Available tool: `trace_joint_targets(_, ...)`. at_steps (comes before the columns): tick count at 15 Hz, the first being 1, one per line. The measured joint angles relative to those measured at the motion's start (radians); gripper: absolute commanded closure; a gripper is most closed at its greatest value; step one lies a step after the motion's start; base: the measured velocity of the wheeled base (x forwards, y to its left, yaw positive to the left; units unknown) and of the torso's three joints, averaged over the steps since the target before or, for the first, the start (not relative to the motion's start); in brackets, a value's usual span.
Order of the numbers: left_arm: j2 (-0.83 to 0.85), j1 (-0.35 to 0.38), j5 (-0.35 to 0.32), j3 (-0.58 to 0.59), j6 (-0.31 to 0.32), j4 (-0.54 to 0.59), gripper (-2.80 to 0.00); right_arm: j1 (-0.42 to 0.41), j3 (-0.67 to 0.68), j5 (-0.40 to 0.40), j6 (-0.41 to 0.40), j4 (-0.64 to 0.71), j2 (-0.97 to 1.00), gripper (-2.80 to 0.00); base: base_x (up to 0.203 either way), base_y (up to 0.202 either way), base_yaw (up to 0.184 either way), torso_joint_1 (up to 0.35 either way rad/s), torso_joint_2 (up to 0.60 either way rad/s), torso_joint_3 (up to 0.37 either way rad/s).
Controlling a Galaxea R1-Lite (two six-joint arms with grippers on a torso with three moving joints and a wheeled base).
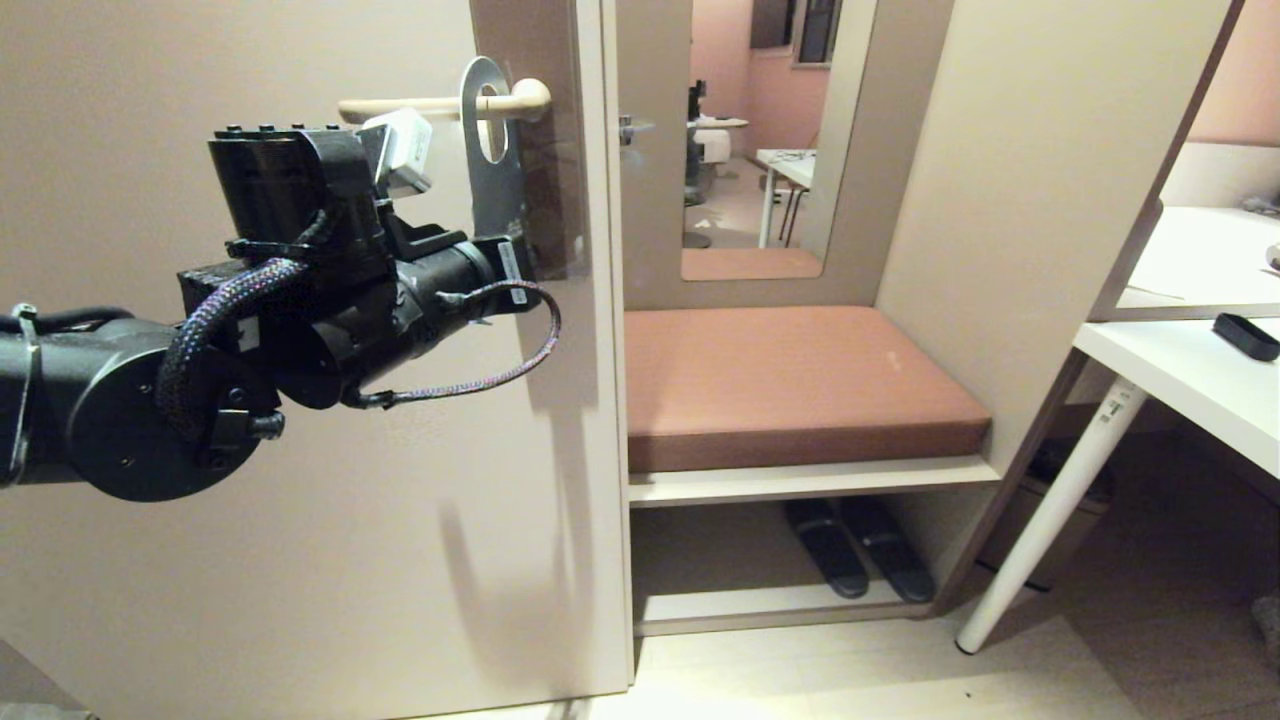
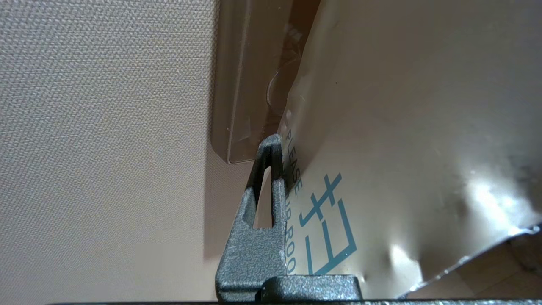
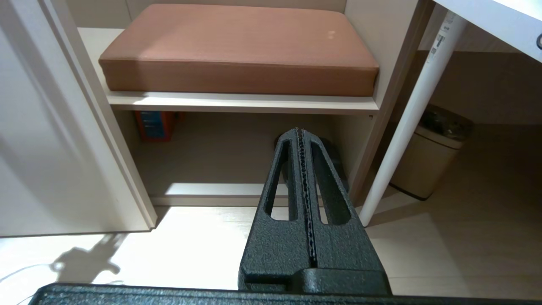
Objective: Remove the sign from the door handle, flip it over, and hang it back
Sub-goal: Hang the sign back with the other side facing out
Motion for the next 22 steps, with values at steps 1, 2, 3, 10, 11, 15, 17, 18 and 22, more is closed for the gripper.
trace_joint_targets(1,0.001,0.000,0.000,0.000,0.001,0.000,0.00,0.000,0.000,0.001,0.000,0.000,0.000,0.00,0.000,0.000,0.000,0.000,0.00,0.000)
trace_joint_targets(2,0.003,0.000,-0.001,0.000,0.003,0.000,0.00,0.000,0.000,0.000,0.000,0.000,0.000,0.00,0.000,0.000,0.000,0.000,0.00,0.000)
trace_joint_targets(3,0.004,0.000,-0.001,0.000,0.005,0.000,0.00,0.000,0.000,0.000,0.000,0.000,0.000,0.00,0.000,0.000,0.000,0.000,0.00,0.000)
trace_joint_targets(10,0.009,0.000,-0.004,0.000,0.006,-0.001,-2.80,0.000,0.000,0.000,0.000,0.000,0.000,0.00,0.000,0.000,0.000,0.000,0.00,0.000)
trace_joint_targets(11,0.008,0.000,-0.003,0.000,0.005,-0.001,-2.80,0.000,0.000,0.000,0.000,0.000,0.000,0.00,0.000,0.000,0.000,0.000,0.00,0.000)
trace_joint_targets(15,0.005,0.000,-0.003,0.000,0.007,-0.001,-2.80,0.000,0.000,0.000,0.000,-0.001,0.000,0.00,0.000,0.000,0.000,0.000,0.00,0.000)
trace_joint_targets(17,0.002,0.000,-0.001,0.000,0.009,-0.002,-2.80,0.000,0.000,0.000,0.000,0.000,0.000,0.00,0.000,0.000,0.000,0.000,0.00,0.000)
trace_joint_targets(18,-0.002,0.000,-0.001,0.000,0.009,-0.001,-2.80,0.000,0.000,0.000,0.000,0.000,0.000,0.00,0.000,0.000,0.000,0.000,0.00,0.000)
trace_joint_targets(22,-0.036,0.001,-0.001,0.022,0.010,-0.002,-2.80,0.000,0.000,0.001,0.000,0.000,0.000,0.00,0.000,0.000,0.000,0.000,0.00,0.000)
